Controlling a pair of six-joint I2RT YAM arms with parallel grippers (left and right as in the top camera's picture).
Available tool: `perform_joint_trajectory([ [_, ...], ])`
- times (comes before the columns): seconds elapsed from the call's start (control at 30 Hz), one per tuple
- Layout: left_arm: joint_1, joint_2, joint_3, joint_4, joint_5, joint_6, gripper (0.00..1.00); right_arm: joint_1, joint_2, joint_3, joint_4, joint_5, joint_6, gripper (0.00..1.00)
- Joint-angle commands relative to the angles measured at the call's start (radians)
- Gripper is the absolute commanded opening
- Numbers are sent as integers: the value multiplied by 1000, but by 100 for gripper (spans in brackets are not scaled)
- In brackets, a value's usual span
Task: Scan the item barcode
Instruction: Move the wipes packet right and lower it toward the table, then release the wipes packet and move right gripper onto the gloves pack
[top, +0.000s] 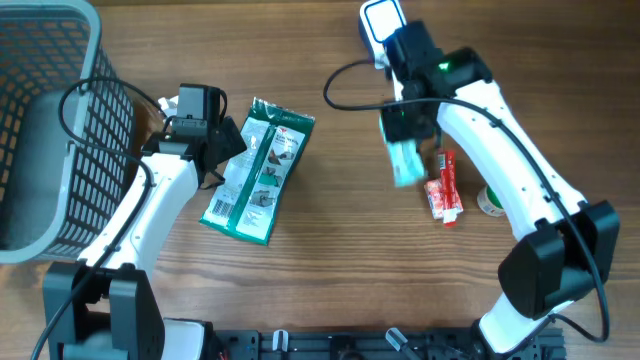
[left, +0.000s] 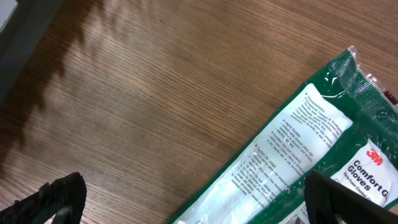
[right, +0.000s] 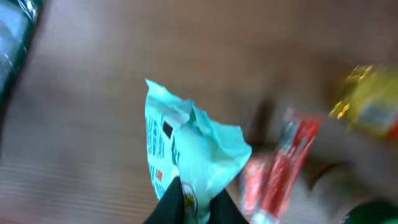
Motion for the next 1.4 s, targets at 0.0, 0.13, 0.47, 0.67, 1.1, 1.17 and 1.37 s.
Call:
perform_joint_trajectory([
  [0.0, 3, -5, 8, 2, -13, -6, 100, -2, 17, -96, -16, -87, 74, 5],
  [0.13, 3, -5, 8, 2, -12, -6, 100, -2, 17, -206, 13, -55, 71, 9],
  [0.47, 3, -5, 8, 2, -13, -6, 100, 3, 17, -253, 127, -20, 160, 66],
  [0.67, 3, -5, 8, 2, -12, -6, 100, 69, 17, -267, 212, -214, 212, 57],
  [1.1, 3, -5, 8, 2, -12, -6, 100, 292, 19, -418, 799, -275, 598, 82],
  [1.17, 3, -5, 8, 2, -13, -6, 100, 298, 19, -441, 848, -275, 621, 92],
  [1.37, 3, -5, 8, 2, -12, -6, 100, 299, 20, -514, 899, -272, 616, 93],
])
